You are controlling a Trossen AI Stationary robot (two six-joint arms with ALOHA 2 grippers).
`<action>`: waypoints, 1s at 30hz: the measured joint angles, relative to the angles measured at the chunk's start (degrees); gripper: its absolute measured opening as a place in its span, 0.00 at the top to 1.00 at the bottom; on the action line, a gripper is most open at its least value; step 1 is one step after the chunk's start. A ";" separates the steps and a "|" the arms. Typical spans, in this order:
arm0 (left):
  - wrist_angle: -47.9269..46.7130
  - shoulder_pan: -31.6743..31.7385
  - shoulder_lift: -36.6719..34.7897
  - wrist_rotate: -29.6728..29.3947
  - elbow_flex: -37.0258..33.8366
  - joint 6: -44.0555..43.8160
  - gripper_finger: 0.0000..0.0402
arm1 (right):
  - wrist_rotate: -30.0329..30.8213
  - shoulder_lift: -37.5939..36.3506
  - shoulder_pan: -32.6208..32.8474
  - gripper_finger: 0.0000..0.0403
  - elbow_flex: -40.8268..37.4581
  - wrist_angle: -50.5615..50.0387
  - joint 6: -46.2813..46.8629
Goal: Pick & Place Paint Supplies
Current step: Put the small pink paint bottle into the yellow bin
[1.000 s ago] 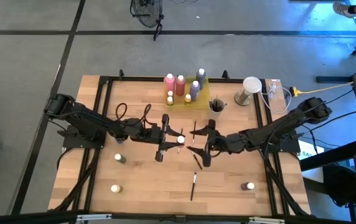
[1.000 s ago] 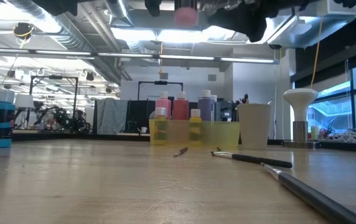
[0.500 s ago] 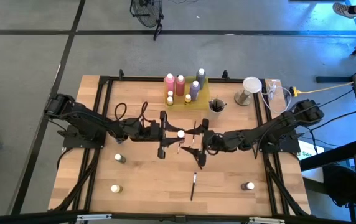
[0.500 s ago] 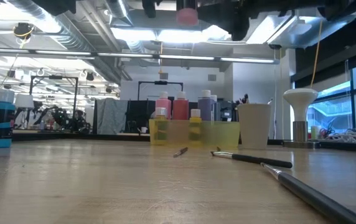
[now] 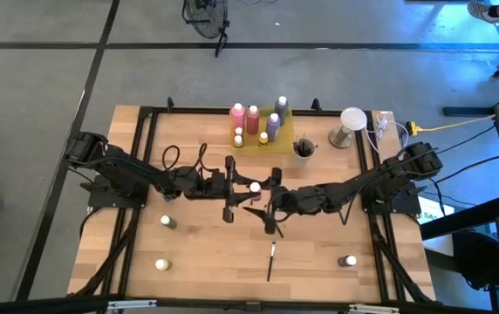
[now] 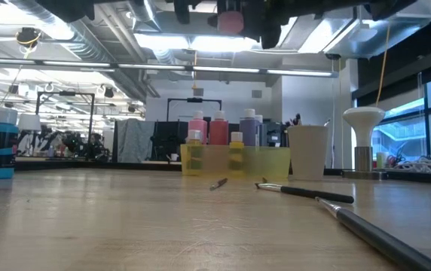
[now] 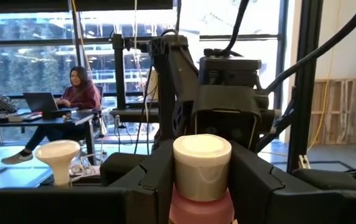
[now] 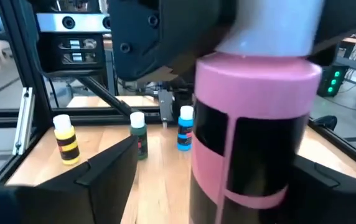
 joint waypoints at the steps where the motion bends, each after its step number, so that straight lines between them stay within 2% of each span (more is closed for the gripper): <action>1: -0.06 -0.21 -0.17 -0.02 0.00 0.57 0.71 | 0.01 0.00 0.04 0.26 0.20 -0.71 0.01; 7: -1.32 -2.08 -2.16 -4.68 0.00 4.02 0.71 | 0.25 -0.02 0.42 0.31 0.23 -2.26 -0.04; 19: -4.27 -2.68 -3.09 -5.14 0.00 3.83 0.71 | 0.25 -0.02 0.44 0.42 0.21 -2.57 -1.30; 30: -4.99 -2.68 -3.09 -4.90 0.00 2.98 0.71 | 0.42 -0.02 0.42 0.62 0.19 -2.60 -1.30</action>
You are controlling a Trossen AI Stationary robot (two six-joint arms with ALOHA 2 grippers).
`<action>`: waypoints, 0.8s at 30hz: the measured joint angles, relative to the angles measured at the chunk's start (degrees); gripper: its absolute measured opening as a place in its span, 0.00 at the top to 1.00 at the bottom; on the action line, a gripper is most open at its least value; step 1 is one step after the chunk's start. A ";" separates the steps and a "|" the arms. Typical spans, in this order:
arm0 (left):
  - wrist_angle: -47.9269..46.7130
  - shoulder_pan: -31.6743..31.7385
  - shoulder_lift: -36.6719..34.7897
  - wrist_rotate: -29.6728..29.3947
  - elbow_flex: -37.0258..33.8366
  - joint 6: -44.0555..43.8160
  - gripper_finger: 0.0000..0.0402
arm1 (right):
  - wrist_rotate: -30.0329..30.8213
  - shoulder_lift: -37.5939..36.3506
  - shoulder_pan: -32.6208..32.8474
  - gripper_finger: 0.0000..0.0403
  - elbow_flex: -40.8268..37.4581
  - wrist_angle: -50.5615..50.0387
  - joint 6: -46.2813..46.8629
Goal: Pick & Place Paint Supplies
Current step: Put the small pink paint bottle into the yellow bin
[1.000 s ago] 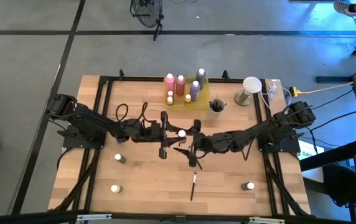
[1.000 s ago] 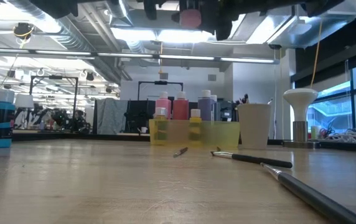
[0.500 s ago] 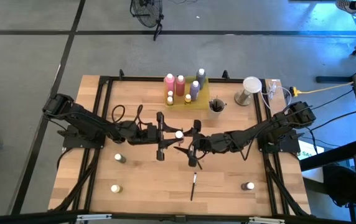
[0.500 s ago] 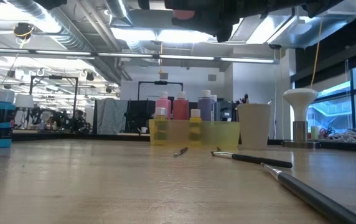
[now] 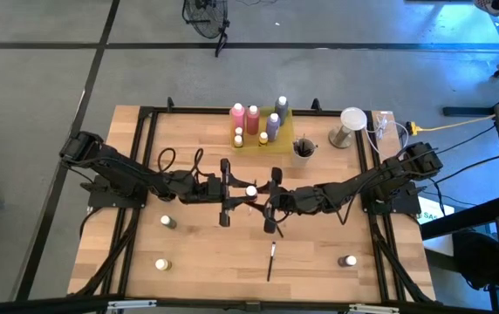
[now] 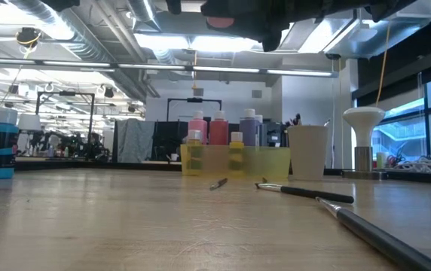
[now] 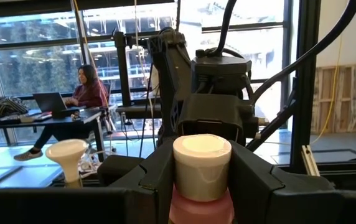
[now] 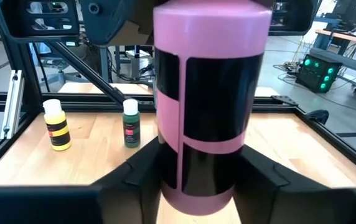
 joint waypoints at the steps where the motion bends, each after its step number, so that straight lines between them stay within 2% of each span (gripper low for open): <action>1: -0.09 0.00 -0.01 0.00 0.00 0.00 0.71 | -0.02 0.00 0.02 0.64 0.00 -0.04 0.00; 6: -0.65 0.03 -0.04 0.38 0.02 0.00 0.71 | -0.02 0.00 0.02 0.69 -0.02 -0.10 0.00; 14: -1.30 -0.21 -0.23 -0.12 0.07 2.91 0.59 | -0.43 0.00 0.04 0.69 -0.07 -0.20 0.06; 18: -2.26 -1.82 -1.48 -3.78 0.07 8.22 0.54 | -0.46 0.00 0.07 0.69 -0.07 0.29 0.26; 24: -8.98 -6.38 -5.69 -12.85 0.00 12.47 0.51 | -0.68 -0.45 0.11 0.69 -0.04 0.40 0.17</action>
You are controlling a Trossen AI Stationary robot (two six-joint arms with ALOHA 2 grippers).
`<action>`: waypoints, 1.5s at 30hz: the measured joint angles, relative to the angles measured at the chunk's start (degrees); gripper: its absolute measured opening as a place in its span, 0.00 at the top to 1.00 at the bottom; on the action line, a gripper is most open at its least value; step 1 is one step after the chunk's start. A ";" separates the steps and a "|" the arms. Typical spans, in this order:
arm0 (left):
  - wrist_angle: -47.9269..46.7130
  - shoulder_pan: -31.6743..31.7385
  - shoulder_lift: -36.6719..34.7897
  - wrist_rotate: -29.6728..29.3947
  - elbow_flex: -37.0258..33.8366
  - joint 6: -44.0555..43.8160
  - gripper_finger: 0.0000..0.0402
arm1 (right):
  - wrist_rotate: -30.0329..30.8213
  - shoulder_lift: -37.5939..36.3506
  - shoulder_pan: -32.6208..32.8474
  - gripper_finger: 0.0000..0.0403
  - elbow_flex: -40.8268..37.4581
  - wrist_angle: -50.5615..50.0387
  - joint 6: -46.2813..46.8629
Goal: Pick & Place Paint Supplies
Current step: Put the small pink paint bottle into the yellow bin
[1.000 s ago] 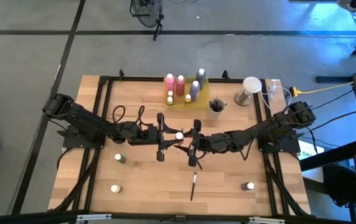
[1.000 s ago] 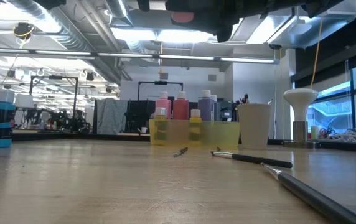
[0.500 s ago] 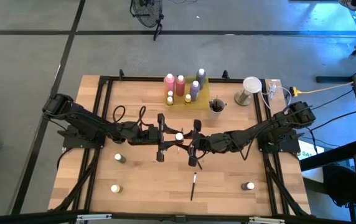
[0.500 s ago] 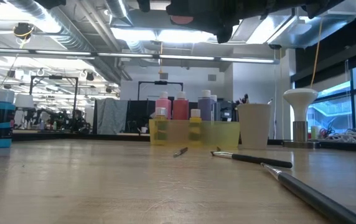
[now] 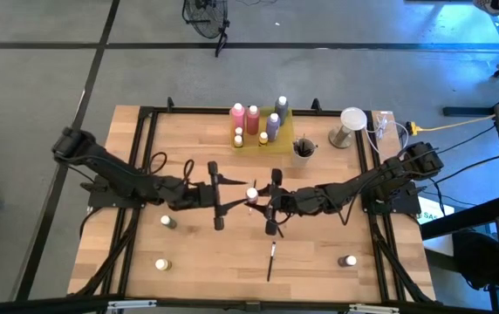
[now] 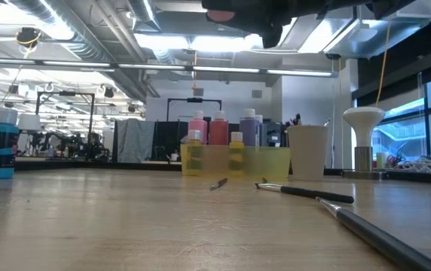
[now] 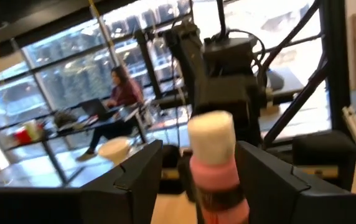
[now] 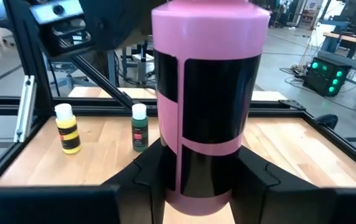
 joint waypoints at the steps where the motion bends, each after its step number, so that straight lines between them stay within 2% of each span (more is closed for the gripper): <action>1: -1.15 -0.51 -0.45 -1.14 0.00 -0.35 0.51 | -0.01 -0.02 0.02 0.69 0.00 0.05 -0.02; 8: -7.22 -0.60 -0.80 -1.71 0.00 -3.77 0.48 | 0.05 -0.20 0.00 0.68 0.00 -0.05 -0.87; 21: -7.51 -1.16 -0.67 -1.43 0.00 2.04 0.47 | 0.27 -0.20 -0.02 0.67 0.00 0.07 -0.82; 28: -8.32 -1.12 -0.67 -0.42 0.00 0.98 0.46 | 0.29 -0.20 -0.04 0.67 0.00 0.08 -0.29; 33: -8.47 -1.12 -0.65 0.73 0.00 0.04 0.39 | 0.31 -0.20 -0.04 0.67 0.02 0.08 -0.18; 41: -8.42 -1.00 -0.65 0.59 0.00 1.57 0.21 | 0.42 -0.20 -0.04 0.67 0.02 0.09 -0.20; 45: -8.41 -0.60 -0.65 0.87 0.00 1.18 0.19 | 0.42 -0.20 -0.04 0.67 0.02 0.11 -0.20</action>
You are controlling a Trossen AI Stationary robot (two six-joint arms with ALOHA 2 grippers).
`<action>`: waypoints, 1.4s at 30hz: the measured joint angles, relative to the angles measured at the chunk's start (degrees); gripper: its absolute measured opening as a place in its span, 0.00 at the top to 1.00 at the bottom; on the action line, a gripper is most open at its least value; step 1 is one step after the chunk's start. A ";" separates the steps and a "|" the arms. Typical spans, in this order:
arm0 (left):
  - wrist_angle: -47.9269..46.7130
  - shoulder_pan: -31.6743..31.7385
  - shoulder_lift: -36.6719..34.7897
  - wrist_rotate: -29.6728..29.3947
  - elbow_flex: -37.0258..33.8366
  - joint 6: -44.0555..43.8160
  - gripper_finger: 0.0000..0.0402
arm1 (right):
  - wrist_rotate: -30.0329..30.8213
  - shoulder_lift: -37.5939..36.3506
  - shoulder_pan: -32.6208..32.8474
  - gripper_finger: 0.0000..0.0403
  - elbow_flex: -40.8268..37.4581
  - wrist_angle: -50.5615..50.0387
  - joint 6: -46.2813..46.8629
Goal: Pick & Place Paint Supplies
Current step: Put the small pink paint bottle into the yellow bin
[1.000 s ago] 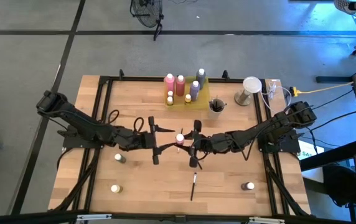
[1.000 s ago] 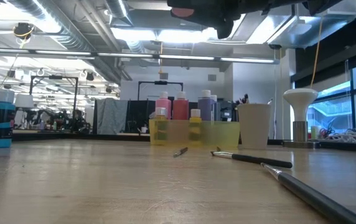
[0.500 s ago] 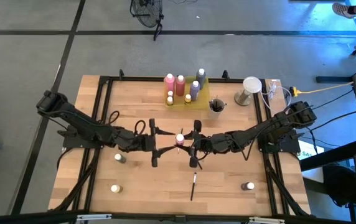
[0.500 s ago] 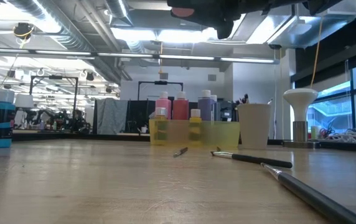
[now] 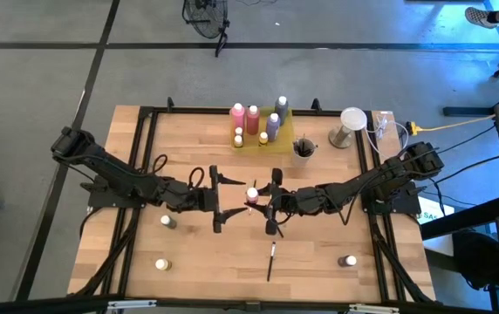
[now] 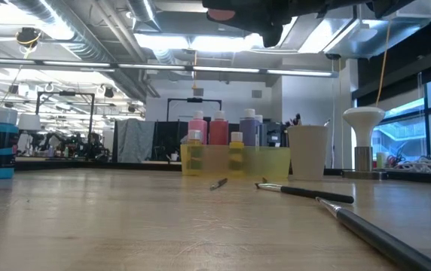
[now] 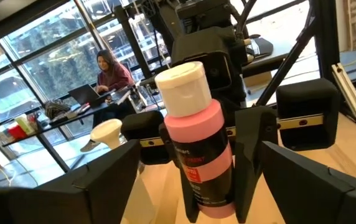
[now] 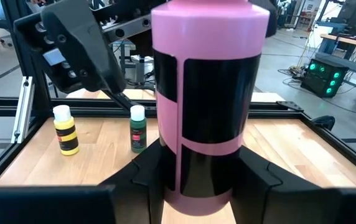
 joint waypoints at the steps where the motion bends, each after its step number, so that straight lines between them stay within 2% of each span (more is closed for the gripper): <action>1: 0.01 0.00 0.00 0.48 0.00 -0.11 0.19 | 0.00 0.00 0.00 0.67 0.00 0.00 0.00; 5: -0.53 0.25 0.94 2.60 0.00 -0.27 0.19 | 0.00 0.00 0.00 0.67 0.00 0.02 0.00; 10: 1.45 2.34 2.30 2.88 -0.02 -6.66 0.19 | 0.00 0.00 -0.03 0.67 0.00 0.23 0.00; 18: 3.11 6.14 3.66 9.07 -0.03 -13.80 0.19 | -0.02 0.00 -0.04 0.67 0.02 1.03 0.00; 27: 5.97 7.43 4.28 11.64 -0.02 -13.25 0.20 | -0.12 0.00 -0.04 0.67 0.04 0.96 0.00; 34: 6.40 7.62 4.28 12.21 -0.02 -12.70 0.32 | -0.17 0.00 -0.04 0.67 0.04 1.01 0.00; 42: 7.31 7.82 4.28 12.93 -0.02 -12.09 0.53 | 0.20 -0.07 -0.11 0.65 0.09 -0.27 1.11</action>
